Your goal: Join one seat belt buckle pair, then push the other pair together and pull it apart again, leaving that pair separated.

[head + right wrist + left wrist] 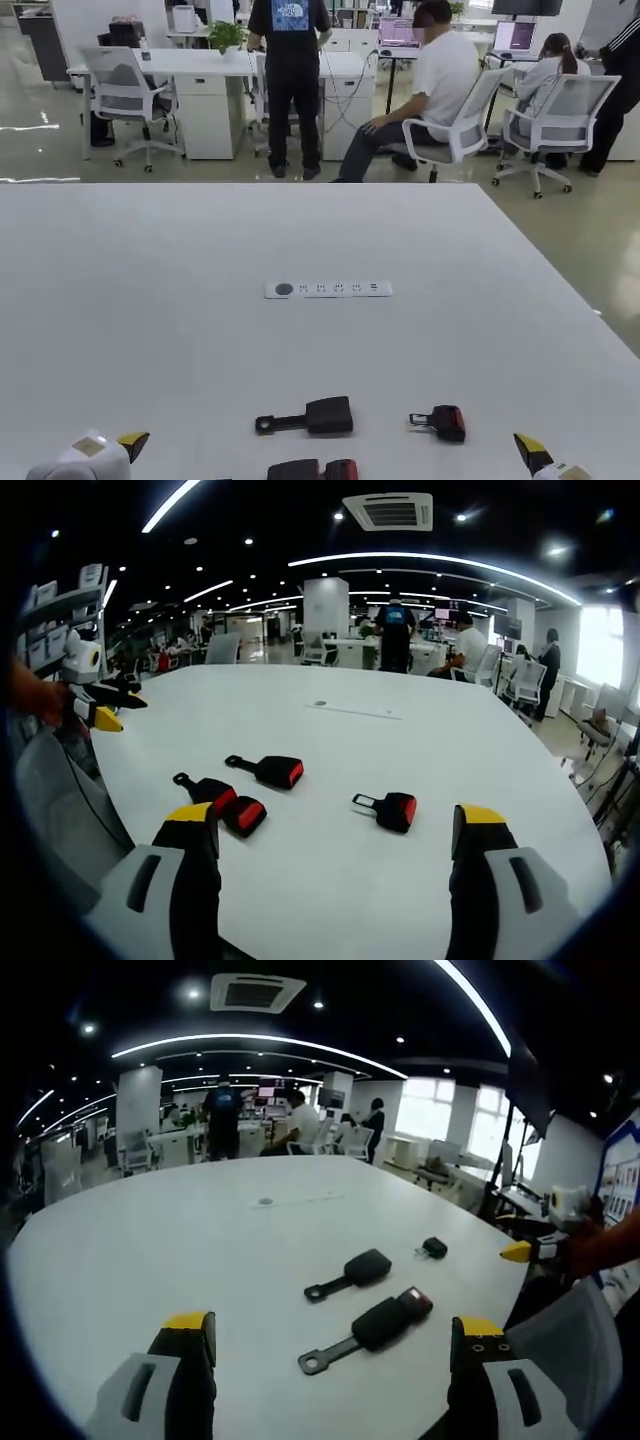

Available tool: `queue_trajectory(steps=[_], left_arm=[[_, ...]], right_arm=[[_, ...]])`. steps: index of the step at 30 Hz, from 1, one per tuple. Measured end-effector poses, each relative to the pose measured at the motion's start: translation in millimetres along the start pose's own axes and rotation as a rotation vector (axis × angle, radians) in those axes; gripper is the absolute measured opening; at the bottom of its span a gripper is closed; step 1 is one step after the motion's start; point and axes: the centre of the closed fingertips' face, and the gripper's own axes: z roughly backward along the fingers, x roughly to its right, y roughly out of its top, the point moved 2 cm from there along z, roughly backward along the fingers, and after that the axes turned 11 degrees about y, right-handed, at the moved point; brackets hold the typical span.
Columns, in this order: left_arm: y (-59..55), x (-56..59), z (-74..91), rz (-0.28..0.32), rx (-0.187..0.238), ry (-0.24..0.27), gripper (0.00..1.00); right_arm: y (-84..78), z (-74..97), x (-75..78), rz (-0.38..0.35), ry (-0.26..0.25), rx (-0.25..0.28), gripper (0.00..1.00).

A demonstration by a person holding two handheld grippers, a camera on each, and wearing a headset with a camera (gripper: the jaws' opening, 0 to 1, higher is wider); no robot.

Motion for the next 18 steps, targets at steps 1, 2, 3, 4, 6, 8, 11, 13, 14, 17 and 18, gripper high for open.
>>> queue_trajectory(steps=[1,2,3,4,6,8,11,13,14,17,18], left_arm=[[0.1,0.0,0.1,-0.003,0.0,-0.001,1.0],[0.6,0.2,0.0,-0.005,0.004,-0.004,1.0],[0.7,0.6,0.0,-0.005,0.004,-0.007,1.0],[0.0,0.9,0.0,-0.003,0.0,-0.01,1.0],[-0.7,1.3,-0.3,-0.012,0.001,-0.011,1.0],[-0.7,0.9,-0.6,-0.012,0.002,-0.006,1.0],[-1.0,0.2,-1.9,-0.009,-0.002,-0.005,1.0],[-1.2,0.2,-2.4,-0.008,-0.006,-0.004,1.0],[-1.0,0.7,-2.5,-0.007,-0.006,-0.003,1.0],[-1.4,1.5,-2.1,-0.012,-0.007,-0.005,1.0],[-2.5,1.3,-2.2,-0.02,-0.01,-0.005,1.0]], right_arm=[[0.3,0.0,0.4,-0.002,-0.001,0.0,0.97],[0.6,-0.1,-0.4,-0.005,-0.001,0.0,0.97],[0.7,-0.2,-0.8,-0.004,-0.001,-0.001,0.97],[0.2,-0.7,-0.7,-0.003,0.0,-0.004,0.97],[-2.3,-2.1,0.9,-0.01,-0.002,-0.01,0.97],[-3.5,-2.5,2.2,-0.01,-0.006,-0.014,0.97],[-3.6,-2.8,1.4,-0.016,-0.003,-0.013,0.97],[-5.6,-3.8,1.8,-0.019,-0.006,-0.021,0.98],[-6.1,-3.8,1.6,-0.021,-0.006,-0.022,0.98],[-8.2,-3.8,0.8,-0.024,-0.007,-0.025,0.98],[-9.8,-4.6,0.6,-0.026,-0.005,-0.026,0.98]])
